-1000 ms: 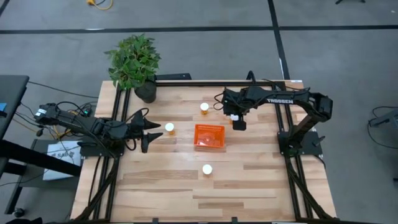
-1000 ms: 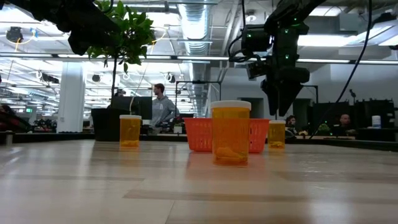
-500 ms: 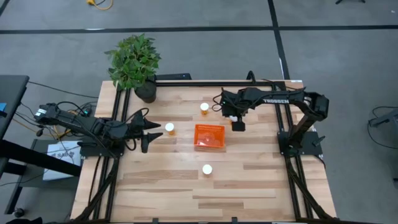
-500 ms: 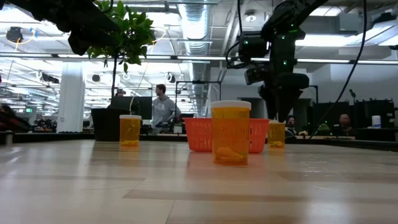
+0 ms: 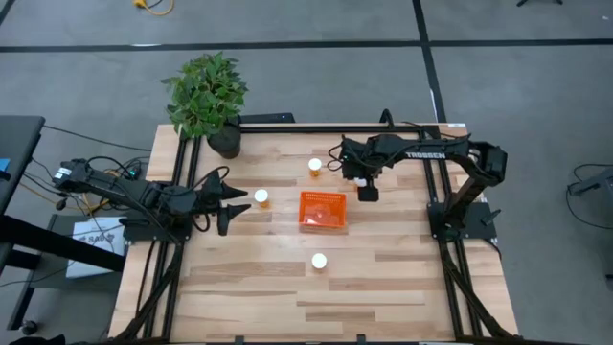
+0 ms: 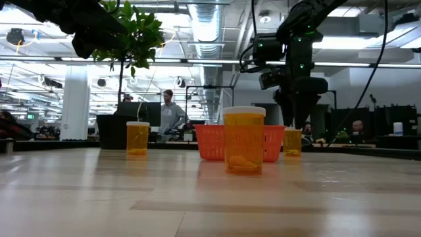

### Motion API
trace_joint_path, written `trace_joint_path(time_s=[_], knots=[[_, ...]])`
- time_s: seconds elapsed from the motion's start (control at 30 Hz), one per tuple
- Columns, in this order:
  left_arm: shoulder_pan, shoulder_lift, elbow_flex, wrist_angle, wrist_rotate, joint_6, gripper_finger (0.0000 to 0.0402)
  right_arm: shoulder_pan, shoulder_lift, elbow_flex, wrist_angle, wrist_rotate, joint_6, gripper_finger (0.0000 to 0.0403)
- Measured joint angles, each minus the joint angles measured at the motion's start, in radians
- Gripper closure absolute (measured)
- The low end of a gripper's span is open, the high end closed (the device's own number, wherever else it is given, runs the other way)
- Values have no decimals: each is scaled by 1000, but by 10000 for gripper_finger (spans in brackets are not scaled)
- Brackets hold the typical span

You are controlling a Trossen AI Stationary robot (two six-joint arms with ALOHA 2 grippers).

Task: Pick and place pill bottles into a basket
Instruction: Put the orange medicine bottle into the orange basket

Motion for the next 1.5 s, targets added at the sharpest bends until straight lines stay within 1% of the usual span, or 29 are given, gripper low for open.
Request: trace_joint_path(time_s=[0.33,0.43,0.63,1.2,1.5], knots=[[0,0,0,0,0,0,202,-6,0,0,2,-5,-18,65],[0,0,0,0,0,0,202,-20,0,-5,8,-12,-18,65],[0,0,0,0,0,0,202,-32,0,-57,22,-27,-24,66],[0,0,0,0,0,-7,202,-32,0,-58,68,-26,-44,68],[0,0,0,0,0,-7,202,-32,0,-58,65,-26,-43,103]])
